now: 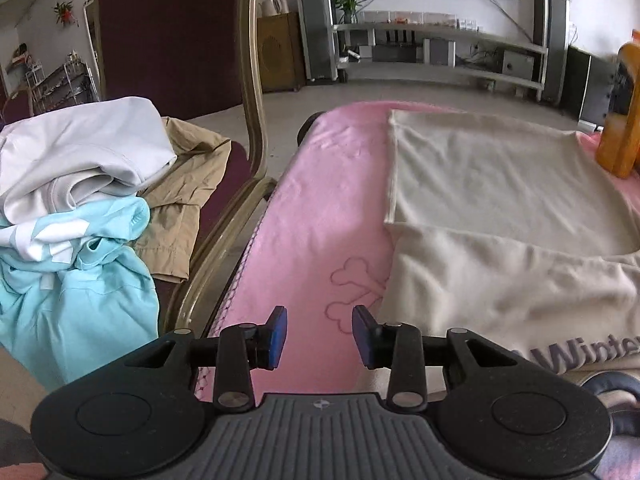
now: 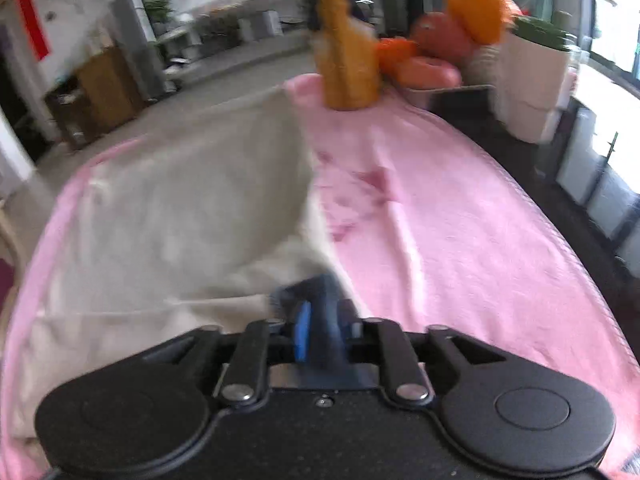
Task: Fold clothes
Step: 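Grasp the second navy cuff with the right gripper and lay it across the back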
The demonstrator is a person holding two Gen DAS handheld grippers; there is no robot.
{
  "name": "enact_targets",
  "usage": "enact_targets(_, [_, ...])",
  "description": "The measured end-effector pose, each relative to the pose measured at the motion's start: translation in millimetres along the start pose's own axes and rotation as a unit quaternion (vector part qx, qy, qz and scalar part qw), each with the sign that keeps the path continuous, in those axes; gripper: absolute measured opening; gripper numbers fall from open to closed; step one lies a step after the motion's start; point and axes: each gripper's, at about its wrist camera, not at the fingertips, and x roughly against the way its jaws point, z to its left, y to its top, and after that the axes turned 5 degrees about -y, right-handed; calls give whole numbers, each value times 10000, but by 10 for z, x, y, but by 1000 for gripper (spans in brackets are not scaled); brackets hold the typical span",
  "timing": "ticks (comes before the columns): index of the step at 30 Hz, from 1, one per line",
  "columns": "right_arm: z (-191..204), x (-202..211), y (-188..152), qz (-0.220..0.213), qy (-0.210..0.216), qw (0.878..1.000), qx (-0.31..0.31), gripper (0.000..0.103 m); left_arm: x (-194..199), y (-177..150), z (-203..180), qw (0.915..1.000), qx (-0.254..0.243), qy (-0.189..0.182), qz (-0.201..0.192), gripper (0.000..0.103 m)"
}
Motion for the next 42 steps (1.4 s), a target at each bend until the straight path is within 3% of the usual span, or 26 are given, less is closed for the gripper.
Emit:
enact_targets(2, [-133, 152, 36, -253, 191, 9991, -267, 34, 17, 10, -6, 9988, 77, -467, -99, 25])
enact_targets(3, [-203, 210, 47, -298, 560, 9971, -424, 33, 26, 16, -9, 9974, 115, -701, -148, 18])
enact_targets(6, [-254, 62, 13, 377, 1946, 9768, -813, 20, -81, 12, -80, 9934, 101, -1134, 122, 18])
enact_targets(8, [-216, -184, -58, 1046, 2398, 9599, -1003, 20, -261, -27, -85, 9932, 137, -1022, 548, 17])
enact_targets(10, [-192, -321, -99, 1350, 2215, 9610, -957, 21, -431, -79, -24, 9908, 189, -777, 1093, 23])
enact_targets(11, [-231, -303, -94, 1323, 2206, 9608, -1033, 13, -474, -113, 21, 9899, 212, -591, 1268, 32])
enact_targets(12, [-271, -285, -88, 1297, 2196, 9606, -1109, 4, -450, -118, 93, 9893, 334, -503, 1326, 36])
enact_targets(14, [-350, -248, -77, 1243, 2176, 9599, -1260, 0, -387, -136, 220, 9892, 511, -87, 1373, 35])
enact_targets(15, [-389, -230, -71, 1215, 2166, 9594, -1335, 2, -349, -147, 278, 9888, 581, 201, 1360, 19])
enact_targets(16, [-429, -211, -66, 1188, 2156, 9589, -1410, 9, -309, -148, 345, 9884, 742, 292, 1289, 11])
enact_targets(17, [-468, -193, -60, 1161, 2145, 9583, -1486, 17, -269, -150, 413, 9877, 903, 383, 1217, 11])
enact_targets(18, [-508, -175, -55, 1134, 2135, 9577, -1561, 19, -228, -148, 473, 9869, 1054, 444, 1135, 12])
enact_targets(21, [-627, -120, -38, 1051, 2103, 9554, -1786, 19, -82, -65, 417, 9909, 1171, -281, 603, 12])
enact_targets(24, [-745, -65, -21, 968, 2069, 9526, -2009, 19, -92, 136, 116, 9903, 846, -1040, 370, 18])
enact_targets(27, [-581, -232, 69, 972, 2147, 9506, -2023, 21, -268, 324, -210, 9869, 521, -1485, 344, 19])
enact_targets(30, [-487, -479, 53, 1236, 2259, 9393, -2269, 21, -605, 370, -312, 9815, 709, -1675, 598, 19])
enact_targets(32, [-478, -654, 8, 1444, 2198, 9328, -2463, 21, -806, 304, -272, 9822, 832, -1517, 727, 19])
enact_targets(33, [-473, -742, -14, 1547, 2166, 9293, -2559, 16, -862, 275, -205, 9826, 914, -1451, 708, 17])
enact_targets(34, [-468, -830, -37, 1650, 2134, 9256, -2654, 4, -882, 262, -103, 9799, 1180, -1472, 653, 13])
enact_targets(35, [-507, -881, -55, 1673, 2128, 9207, -2813, 1, -867, 270, 15, 9759, 1524, -1424, 639, 13])
enact_targets(37, [-687, -775, -47, 1274, 1738, 9266, -3081, 1, -759, 277, 200, 9739, 2091, -802, 384, 11])
enact_targets(38, [-776, -698, -36, 1025, 1458, 9314, -3174, 7, -687, 278, 264, 9758, 2119, -449, 301, 7])
enact_targets(39, [-844, -611, -30, 824, 1176, 9363, -3206, 16, -614, 279, 324, 9765, 2140, -132, 225, 10])
enact_targets(40, [-886, -511, -29, 680, 893, 9418, -3170, 22, -528, 273, 353, 9772, 2101, -206, 225, 10])
enact_targets(41, [-925, -425, -33, 627, 784, 9436, -3156, 22, -441, 267, 378, 9780, 2055, -285, 223, 10])
enact_targets(42, [-959, -361, -50, 731, 1009, 9391, -3202, 22, -342, 247, 355, 9799, 1936, -419, 212, 11])
